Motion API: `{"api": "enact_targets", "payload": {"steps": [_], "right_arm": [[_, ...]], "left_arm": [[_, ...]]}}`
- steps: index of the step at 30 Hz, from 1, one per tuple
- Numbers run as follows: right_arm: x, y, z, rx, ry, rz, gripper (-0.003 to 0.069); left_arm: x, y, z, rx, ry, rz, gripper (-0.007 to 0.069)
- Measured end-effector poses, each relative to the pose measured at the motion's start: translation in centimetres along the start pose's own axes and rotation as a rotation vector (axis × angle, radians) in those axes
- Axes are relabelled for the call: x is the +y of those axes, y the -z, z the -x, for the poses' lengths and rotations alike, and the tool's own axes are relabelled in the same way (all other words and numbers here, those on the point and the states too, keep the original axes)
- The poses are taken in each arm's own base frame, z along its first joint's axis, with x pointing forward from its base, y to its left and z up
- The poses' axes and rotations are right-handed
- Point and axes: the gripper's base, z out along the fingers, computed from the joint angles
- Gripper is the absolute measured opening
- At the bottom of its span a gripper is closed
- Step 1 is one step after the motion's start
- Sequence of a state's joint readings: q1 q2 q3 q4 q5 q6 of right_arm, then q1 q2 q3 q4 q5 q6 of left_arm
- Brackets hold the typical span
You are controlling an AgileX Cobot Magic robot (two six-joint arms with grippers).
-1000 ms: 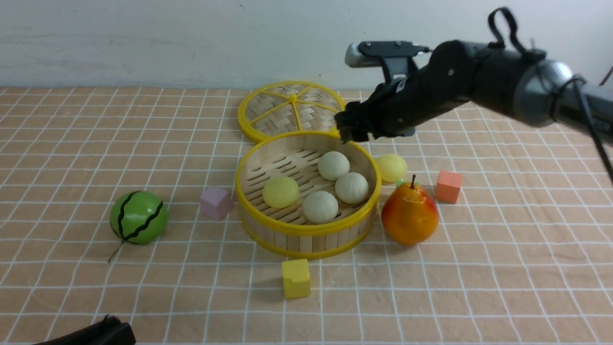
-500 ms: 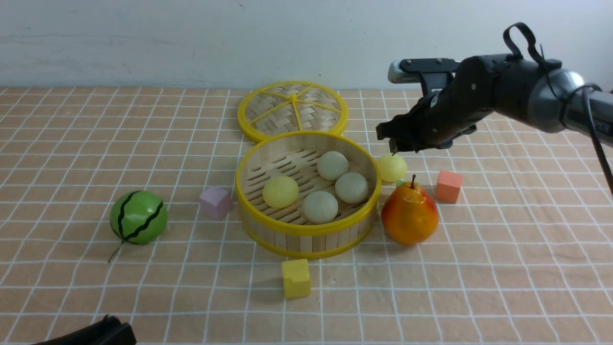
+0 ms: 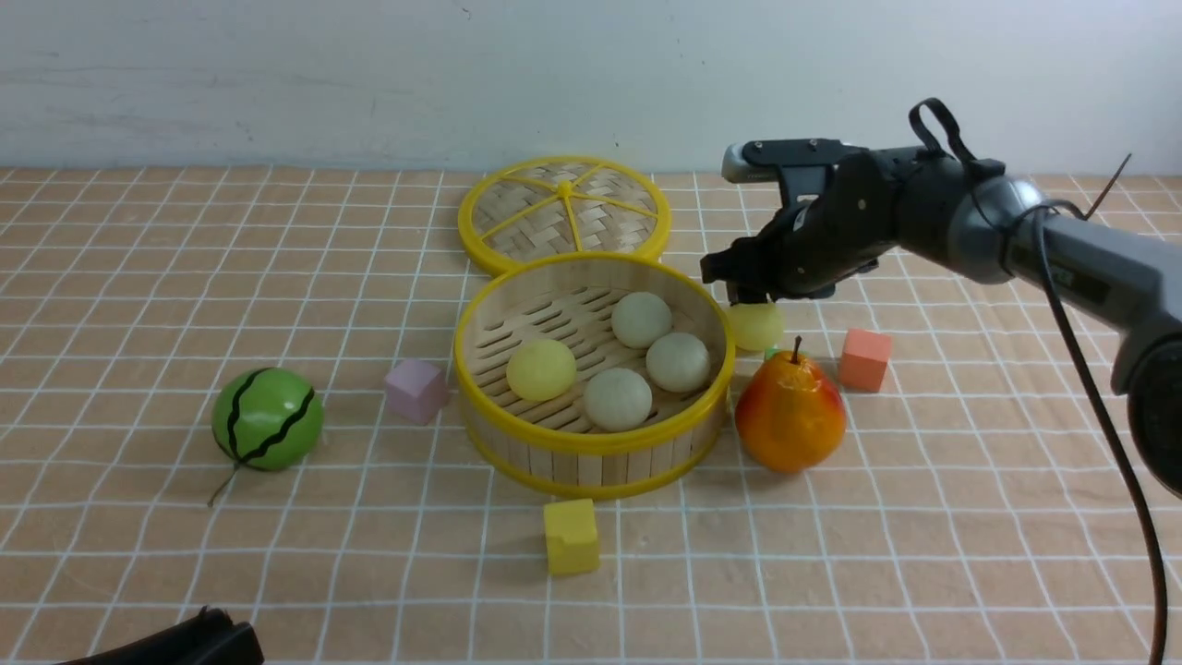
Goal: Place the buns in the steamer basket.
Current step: Use the right arm to grab a steamed stuffed bun, then use the right arm to put the steamed stuffed bun into the steamer
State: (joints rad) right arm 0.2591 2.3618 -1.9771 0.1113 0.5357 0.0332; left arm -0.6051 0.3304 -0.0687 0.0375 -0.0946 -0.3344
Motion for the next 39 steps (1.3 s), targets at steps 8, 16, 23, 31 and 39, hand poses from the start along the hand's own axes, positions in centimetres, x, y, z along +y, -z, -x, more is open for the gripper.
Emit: {"api": "enact_targets", "payload": {"steps": [8, 16, 23, 31, 39], "right_arm": [[0.0, -0.1, 0.0, 0.005, 0.001, -0.001, 0.0229], [0.1, 0.5, 0.1, 0.034, 0.005, 0.000, 0.0010], [1.4, 7.1, 3.5, -0.046, 0.051, 0.022, 0.0002], [8.0, 12.0, 4.5, -0.109, 0.148, 0.182, 0.0002], [13.5, 8.8, 2.1, -0.110, 0.209, 0.295, 0.0006]], "left_arm": [[0.0, 0.0, 0.0, 0.000, 0.000, 0.000, 0.0148], [0.0, 0.0, 0.0, 0.000, 0.000, 0.000, 0.0160], [0.0, 0.0, 0.0, 0.000, 0.000, 0.000, 0.0166], [0.0, 0.0, 0.0, 0.000, 0.000, 0.000, 0.0178], [0.0, 0.0, 0.0, 0.000, 0.001, 0.000, 0.0185]]}}
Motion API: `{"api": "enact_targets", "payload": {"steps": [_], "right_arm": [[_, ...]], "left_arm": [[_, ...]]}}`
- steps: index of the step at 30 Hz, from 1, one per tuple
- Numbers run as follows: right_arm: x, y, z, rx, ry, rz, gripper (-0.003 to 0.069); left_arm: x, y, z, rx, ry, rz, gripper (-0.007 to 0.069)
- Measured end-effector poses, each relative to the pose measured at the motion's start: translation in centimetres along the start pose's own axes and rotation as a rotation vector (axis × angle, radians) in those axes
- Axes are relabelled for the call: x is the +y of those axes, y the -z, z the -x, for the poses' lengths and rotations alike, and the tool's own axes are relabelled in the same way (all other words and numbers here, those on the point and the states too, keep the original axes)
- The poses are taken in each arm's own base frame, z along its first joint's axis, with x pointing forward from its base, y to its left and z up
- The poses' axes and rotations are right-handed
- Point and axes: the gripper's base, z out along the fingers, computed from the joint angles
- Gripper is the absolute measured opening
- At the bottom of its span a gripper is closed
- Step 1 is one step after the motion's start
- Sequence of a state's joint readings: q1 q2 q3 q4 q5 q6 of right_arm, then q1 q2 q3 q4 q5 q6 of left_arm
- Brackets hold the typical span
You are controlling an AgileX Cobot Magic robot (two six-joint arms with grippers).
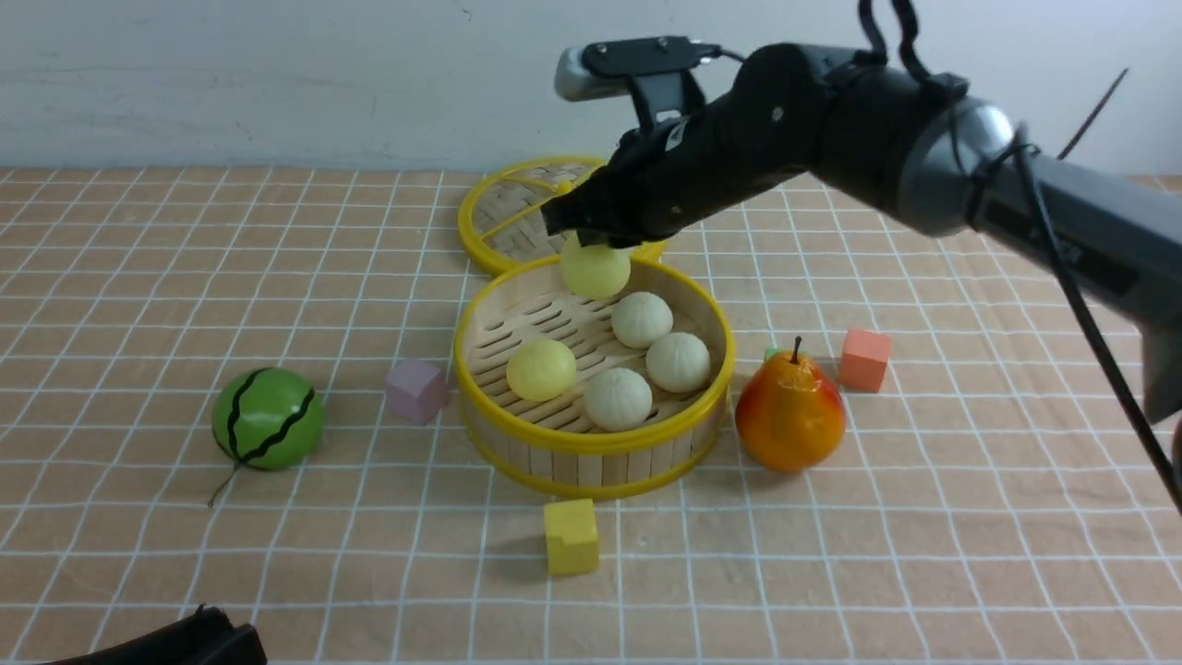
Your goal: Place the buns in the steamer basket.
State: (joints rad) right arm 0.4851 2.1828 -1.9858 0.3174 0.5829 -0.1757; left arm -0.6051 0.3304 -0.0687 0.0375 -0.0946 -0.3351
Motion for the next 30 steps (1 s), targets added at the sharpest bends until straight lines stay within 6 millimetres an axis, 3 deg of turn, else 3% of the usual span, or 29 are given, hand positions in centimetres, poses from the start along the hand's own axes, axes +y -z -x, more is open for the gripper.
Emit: {"api": "enact_targets", "payload": {"steps": [6, 10, 12, 13, 15, 16, 19, 24, 25, 26, 27, 28, 29, 30], "right_arm": [[-0.9, -3.9, -1.8, -0.041, -0.029, -0.020, 0.0027], [-1.2, -5.2, -2.5, -0.053, -0.060, -0.019, 0.0066], [-1.3, -5.8, -3.0, -0.045, -0.074, -0.017, 0.0142], [-1.3, -5.8, -3.1, -0.044, -0.074, -0.017, 0.0142], [-1.1, -6.0, -3.3, -0.036, -0.074, -0.013, 0.0263], [-1.1, -6.0, -3.3, -0.036, -0.073, -0.013, 0.0272], [-0.3, -5.7, -3.1, -0.033, -0.058, -0.002, 0.0384], [0.5, -2.1, -1.6, 0.056, -0.034, 0.032, 0.0416], [0.6, -0.9, -1.4, 0.100, -0.025, 0.041, 0.0405], [0.9, 1.6, -0.6, 0.142, -0.007, 0.048, 0.0383], [0.9, 2.0, -0.5, 0.151, -0.002, 0.045, 0.0373], [1.3, 5.4, 0.2, 0.220, 0.011, 0.039, 0.0323], [1.6, 7.3, 0.2, 0.283, 0.009, 0.031, 0.0283], [1.6, 7.6, 0.3, 0.277, 0.014, 0.027, 0.0283]], "left_arm": [[0.0, 0.0, 0.0, 0.000, 0.000, 0.000, 0.0194], [0.0, 0.0, 0.0, 0.000, 0.000, 0.000, 0.0197], [0.0, 0.0, 0.0, 0.000, 0.000, 0.000, 0.0199], [0.0, 0.0, 0.0, 0.000, 0.000, 0.000, 0.0199], [0.0, 0.0, 0.0, 0.000, 0.000, 0.000, 0.0202], [0.0, 0.0, 0.0, 0.000, 0.000, 0.000, 0.0203], [0.0, 0.0, 0.0, 0.000, 0.000, 0.000, 0.0209], [0.0, 0.0, 0.0, 0.000, 0.000, 0.000, 0.0213], [0.0, 0.0, 0.0, 0.000, 0.000, 0.000, 0.0213], [0.0, 0.0, 0.0, 0.000, 0.000, 0.000, 0.0213], [0.0, 0.0, 0.0, 0.000, 0.000, 0.000, 0.0213], [0.0, 0.0, 0.0, 0.000, 0.000, 0.000, 0.0213], [0.0, 0.0, 0.0, 0.000, 0.000, 0.000, 0.0213], [0.0, 0.0, 0.0, 0.000, 0.000, 0.000, 0.0213]]}}
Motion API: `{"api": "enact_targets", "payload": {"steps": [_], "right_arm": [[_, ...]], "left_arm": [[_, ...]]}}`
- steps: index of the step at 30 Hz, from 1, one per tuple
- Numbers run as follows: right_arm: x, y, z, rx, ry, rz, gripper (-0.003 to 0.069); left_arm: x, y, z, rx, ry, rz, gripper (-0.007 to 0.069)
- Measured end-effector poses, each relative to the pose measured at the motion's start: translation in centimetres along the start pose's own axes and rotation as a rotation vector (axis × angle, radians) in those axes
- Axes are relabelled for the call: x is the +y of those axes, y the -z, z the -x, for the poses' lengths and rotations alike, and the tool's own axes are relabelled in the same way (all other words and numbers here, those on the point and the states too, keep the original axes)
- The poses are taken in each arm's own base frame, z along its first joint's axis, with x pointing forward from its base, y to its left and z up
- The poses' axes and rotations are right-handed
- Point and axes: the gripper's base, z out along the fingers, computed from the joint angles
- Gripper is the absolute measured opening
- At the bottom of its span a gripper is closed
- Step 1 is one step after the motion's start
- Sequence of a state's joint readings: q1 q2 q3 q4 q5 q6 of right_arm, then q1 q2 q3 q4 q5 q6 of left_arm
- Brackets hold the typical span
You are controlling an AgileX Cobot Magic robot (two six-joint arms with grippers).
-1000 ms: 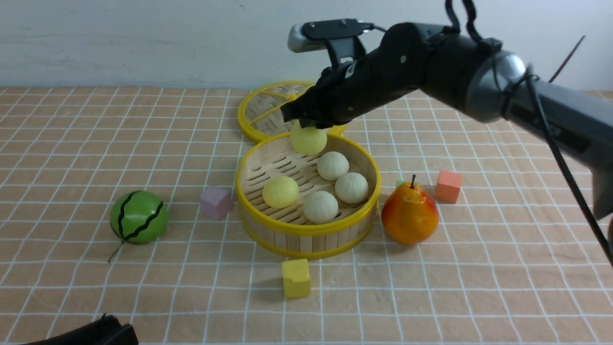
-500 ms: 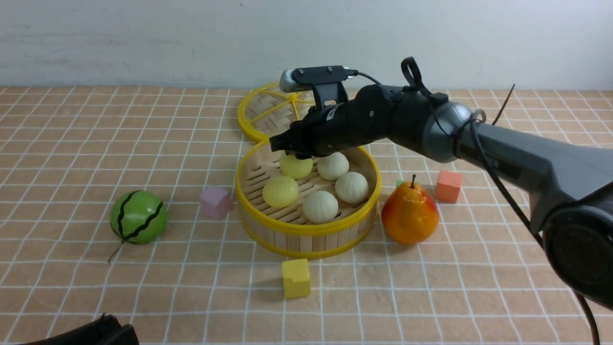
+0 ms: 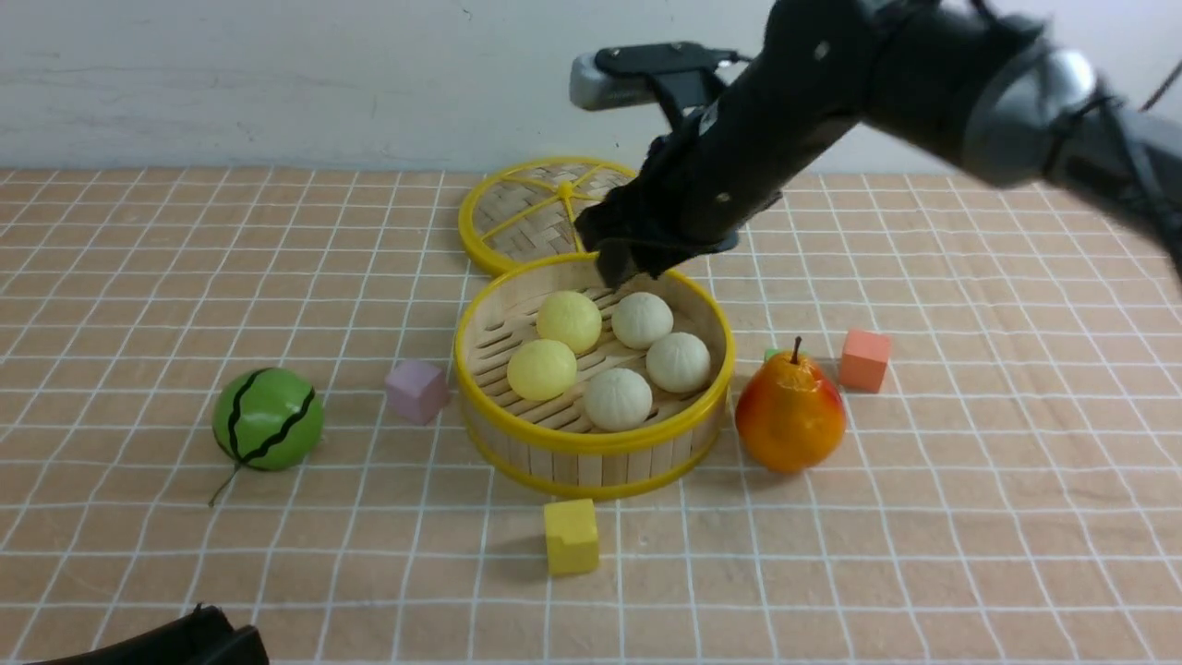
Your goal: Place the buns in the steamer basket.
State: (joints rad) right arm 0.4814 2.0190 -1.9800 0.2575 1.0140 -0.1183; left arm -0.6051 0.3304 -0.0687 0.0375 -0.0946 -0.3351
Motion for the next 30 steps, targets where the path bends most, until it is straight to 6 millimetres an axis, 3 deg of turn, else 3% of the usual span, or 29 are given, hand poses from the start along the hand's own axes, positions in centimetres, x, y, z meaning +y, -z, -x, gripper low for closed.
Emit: {"api": "enact_targets", "payload": {"steps": [3, 4, 6, 8, 10, 12, 14, 16, 23, 30], "right_arm": [[1.0, 5.2, -2.3, 0.131, -0.002, -0.063, 0.0112], [1.1, 5.0, -2.8, 0.155, -0.007, -0.072, 0.0097], [1.6, 7.1, -3.9, 0.161, -0.020, -0.102, 0.0047], [2.2, 9.3, -6.7, 0.190, -0.066, -0.142, -0.0001], [2.3, 10.0, -8.0, 0.200, -0.077, -0.153, -0.0007], [2.8, 12.8, -10.7, 0.175, -0.086, -0.162, -0.0008], [2.9, 13.7, -12.1, 0.181, -0.086, -0.162, -0.0008], [3.2, 16.0, -14.1, 0.170, -0.084, -0.160, -0.0008], [4.0, 20.7, -16.0, 0.054, -0.072, -0.143, -0.0007], [4.2, 23.8, -17.4, -0.041, -0.054, -0.150, -0.0001]], "left_arm": [[0.0, 0.0, 0.0, 0.000, 0.000, 0.000, 0.0214], [0.0, 0.0, 0.0, 0.000, 0.000, 0.000, 0.0214], [0.0, 0.0, 0.0, 0.000, 0.000, 0.000, 0.0214], [0.0, 0.0, 0.0, 0.000, 0.000, 0.000, 0.0214], [0.0, 0.0, 0.0, 0.000, 0.000, 0.000, 0.0214], [0.0, 0.0, 0.0, 0.000, 0.000, 0.000, 0.0214], [0.0, 0.0, 0.0, 0.000, 0.000, 0.000, 0.0214], [0.0, 0.0, 0.0, 0.000, 0.000, 0.000, 0.0214], [0.0, 0.0, 0.0, 0.000, 0.000, 0.000, 0.0214], [0.0, 0.0, 0.0, 0.000, 0.000, 0.000, 0.0218]]}}
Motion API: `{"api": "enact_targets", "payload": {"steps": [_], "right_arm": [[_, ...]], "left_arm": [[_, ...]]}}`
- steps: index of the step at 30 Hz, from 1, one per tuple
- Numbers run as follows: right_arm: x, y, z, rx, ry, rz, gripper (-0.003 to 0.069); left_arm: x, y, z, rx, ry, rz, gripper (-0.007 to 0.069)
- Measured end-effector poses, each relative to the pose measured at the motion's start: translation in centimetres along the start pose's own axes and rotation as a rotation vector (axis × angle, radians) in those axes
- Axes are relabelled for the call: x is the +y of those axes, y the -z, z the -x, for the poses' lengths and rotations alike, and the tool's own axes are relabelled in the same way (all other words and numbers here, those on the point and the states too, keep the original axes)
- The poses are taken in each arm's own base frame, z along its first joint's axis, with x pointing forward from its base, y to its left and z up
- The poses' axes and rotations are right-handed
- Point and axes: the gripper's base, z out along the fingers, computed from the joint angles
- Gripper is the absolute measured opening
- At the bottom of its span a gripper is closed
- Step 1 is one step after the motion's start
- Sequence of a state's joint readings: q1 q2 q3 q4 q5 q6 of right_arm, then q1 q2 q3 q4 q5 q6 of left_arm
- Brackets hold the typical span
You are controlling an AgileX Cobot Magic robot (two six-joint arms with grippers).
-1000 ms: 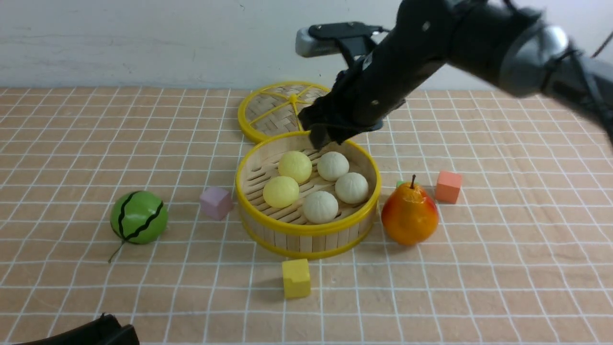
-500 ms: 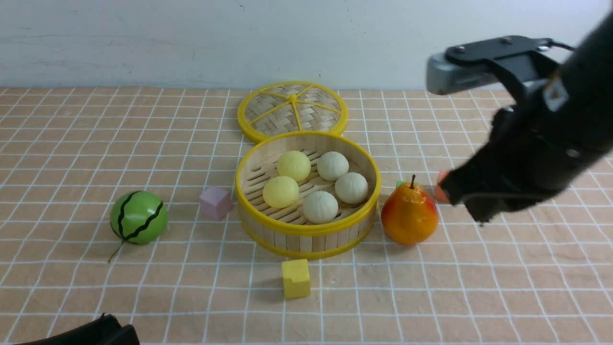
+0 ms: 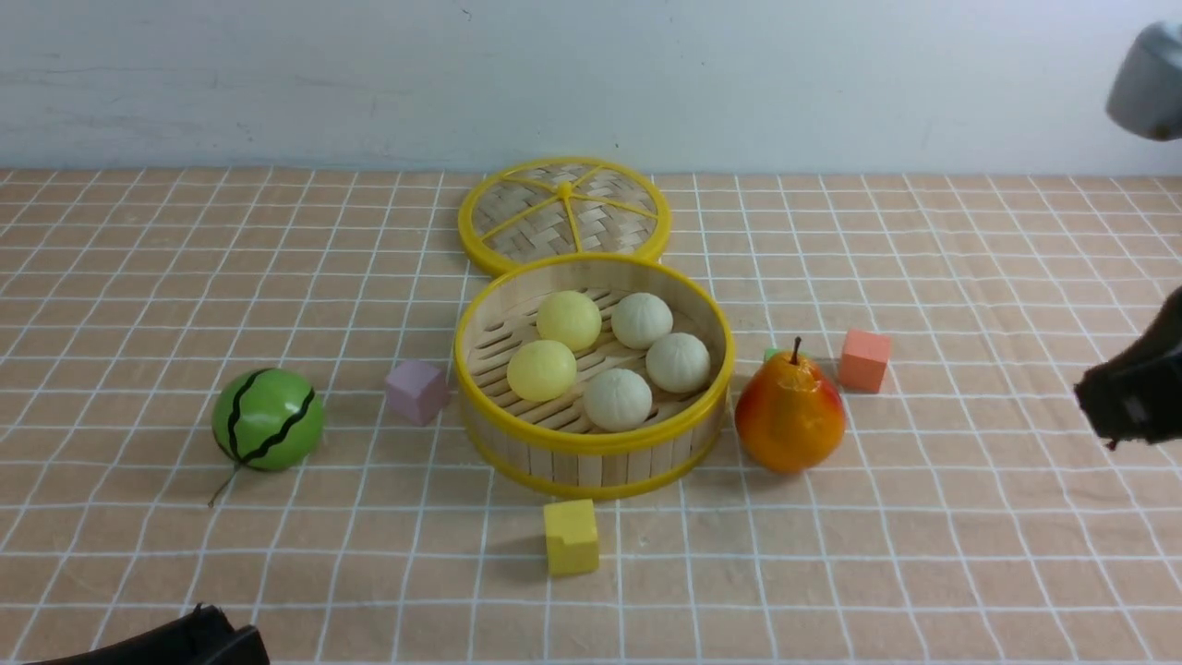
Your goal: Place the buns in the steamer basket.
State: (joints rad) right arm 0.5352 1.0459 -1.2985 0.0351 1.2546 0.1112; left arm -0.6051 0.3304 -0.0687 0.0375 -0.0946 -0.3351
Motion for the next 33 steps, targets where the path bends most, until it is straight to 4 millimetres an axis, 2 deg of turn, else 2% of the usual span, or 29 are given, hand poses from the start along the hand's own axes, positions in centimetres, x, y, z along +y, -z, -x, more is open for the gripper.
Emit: {"api": "enact_targets", "payload": {"steps": [3, 6, 9, 10, 11, 12, 14, 19, 24, 33], "right_arm": [[-1.3, 2.4, -2.2, -0.089, -0.017, -0.049, -0.0001], [-2.6, 2.7, -5.2, -0.196, -0.063, -0.110, -0.0001], [-3.9, 0.5, -10.5, -0.414, -0.095, -0.197, -0.0001], [-4.3, -1.0, -12.4, -0.470, -0.101, -0.224, -0.0001], [-4.3, -0.7, -12.6, -0.485, -0.099, -0.224, -0.0001], [-4.7, -2.7, -15.2, -0.558, -0.107, -0.256, -0.0001], [-4.9, -4.6, -18.2, -0.638, -0.116, -0.287, -0.0001], [-5.5, -9.0, -23.2, -0.658, -0.150, -0.341, -0.0001], [-5.8, -11.5, -24.9, -0.593, -0.191, -0.328, -0.0001], [-5.6, -11.6, -24.7, -0.632, -0.242, -0.281, 0.0002]], "left_arm": [[0.0, 0.0, 0.0, 0.000, 0.000, 0.000, 0.0221], [0.0, 0.0, 0.0, 0.000, 0.000, 0.000, 0.0226], [0.0, 0.0, 0.0, 0.000, 0.000, 0.000, 0.0228], [0.0, 0.0, 0.0, 0.000, 0.000, 0.000, 0.0228], [0.0, 0.0, 0.0, 0.000, 0.000, 0.000, 0.0228], [0.0, 0.0, 0.0, 0.000, 0.000, 0.000, 0.0228], [0.0, 0.0, 0.0, 0.000, 0.000, 0.000, 0.0229], [0.0, 0.0, 0.0, 0.000, 0.000, 0.000, 0.0236], [0.0, 0.0, 0.0, 0.000, 0.000, 0.000, 0.0236], [0.0, 0.0, 0.0, 0.001, 0.000, 0.000, 0.0237]]}}
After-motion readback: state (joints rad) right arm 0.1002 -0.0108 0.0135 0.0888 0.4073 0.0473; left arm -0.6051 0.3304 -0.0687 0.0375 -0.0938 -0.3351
